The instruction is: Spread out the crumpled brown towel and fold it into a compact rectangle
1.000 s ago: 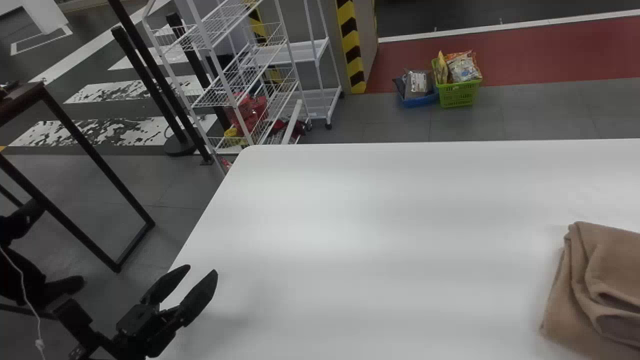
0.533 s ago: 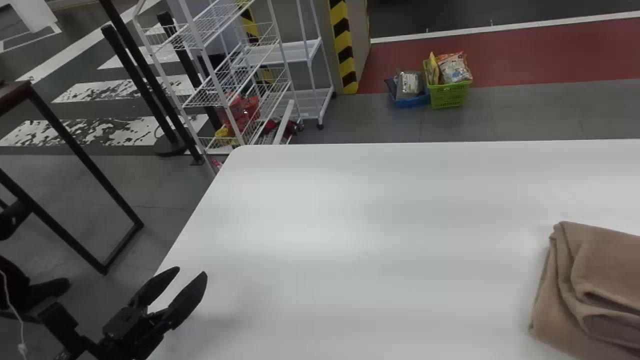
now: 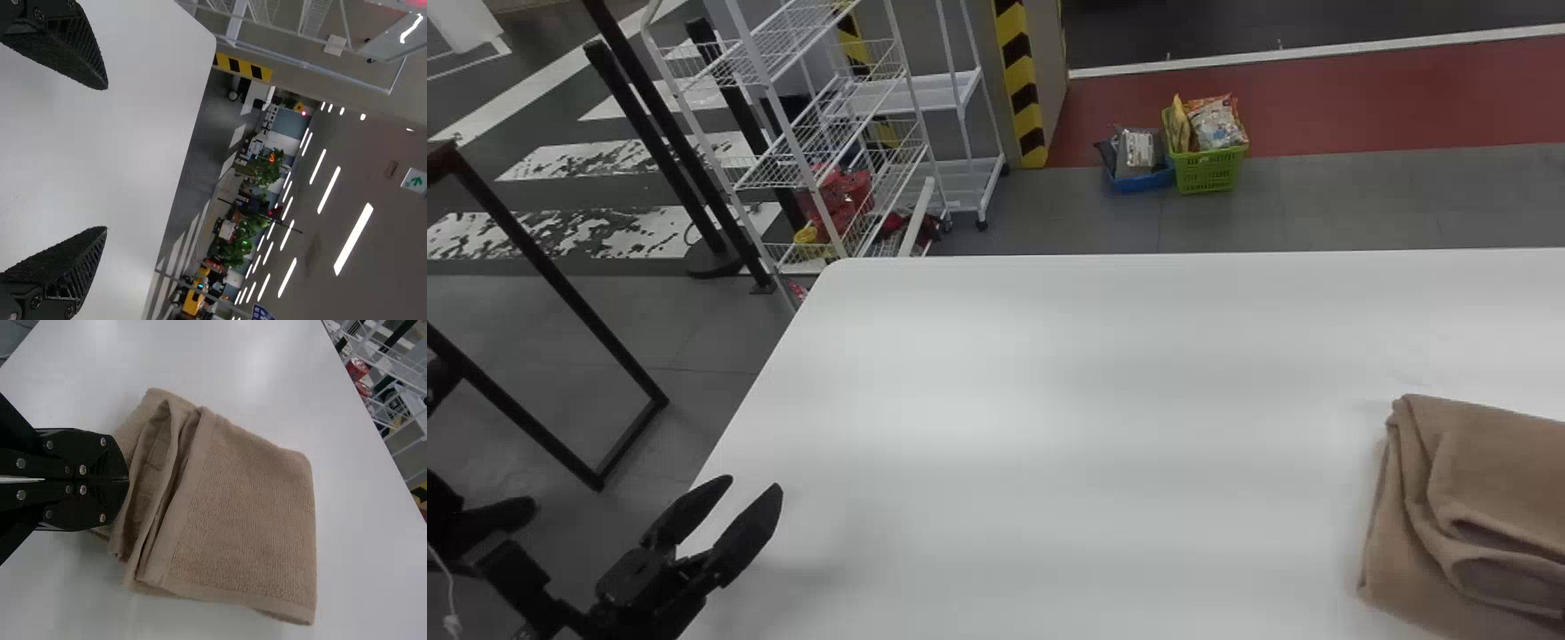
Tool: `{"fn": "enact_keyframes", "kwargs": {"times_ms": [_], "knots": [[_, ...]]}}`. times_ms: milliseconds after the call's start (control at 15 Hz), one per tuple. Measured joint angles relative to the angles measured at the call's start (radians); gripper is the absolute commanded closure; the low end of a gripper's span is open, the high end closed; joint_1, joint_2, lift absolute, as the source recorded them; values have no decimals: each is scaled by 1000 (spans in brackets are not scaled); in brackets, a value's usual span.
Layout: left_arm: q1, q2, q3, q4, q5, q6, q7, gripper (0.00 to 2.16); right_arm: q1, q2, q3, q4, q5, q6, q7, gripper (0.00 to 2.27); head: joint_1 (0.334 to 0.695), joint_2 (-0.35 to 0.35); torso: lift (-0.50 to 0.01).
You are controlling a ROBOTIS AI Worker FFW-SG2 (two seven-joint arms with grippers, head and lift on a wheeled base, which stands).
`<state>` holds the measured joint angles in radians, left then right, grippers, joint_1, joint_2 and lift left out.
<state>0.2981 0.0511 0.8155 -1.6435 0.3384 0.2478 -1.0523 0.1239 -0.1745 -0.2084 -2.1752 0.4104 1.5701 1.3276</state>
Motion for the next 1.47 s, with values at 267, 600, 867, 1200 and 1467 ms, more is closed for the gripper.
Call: {"fn": "enact_keyframes", "kwargs": {"times_ms": [267, 600, 867, 1200, 1467], "knots": [[0, 0, 1, 0, 1, 0, 0, 46, -42, 21, 92, 64, 47, 0, -16, 2000, 695, 350, -127], [-1, 1, 4, 7, 1, 0, 0, 46, -62, 8, 95, 133, 101, 0, -14, 2000, 695, 350, -127], [-1, 2, -2, 8, 1, 0, 3, 46, -54, -16, 38, 134, 109, 0, -13, 2000, 695, 304, -127], [-1, 3, -4, 11, 1, -1, 4, 46, -63, -35, -40, 133, 111, 0, -6, 1966, 695, 241, -127], [-1, 1, -4, 12, 0, 0, 2, 46, -14, -32, -72, -39, 80, 0, 31, 167, 695, 255, -127]]}}
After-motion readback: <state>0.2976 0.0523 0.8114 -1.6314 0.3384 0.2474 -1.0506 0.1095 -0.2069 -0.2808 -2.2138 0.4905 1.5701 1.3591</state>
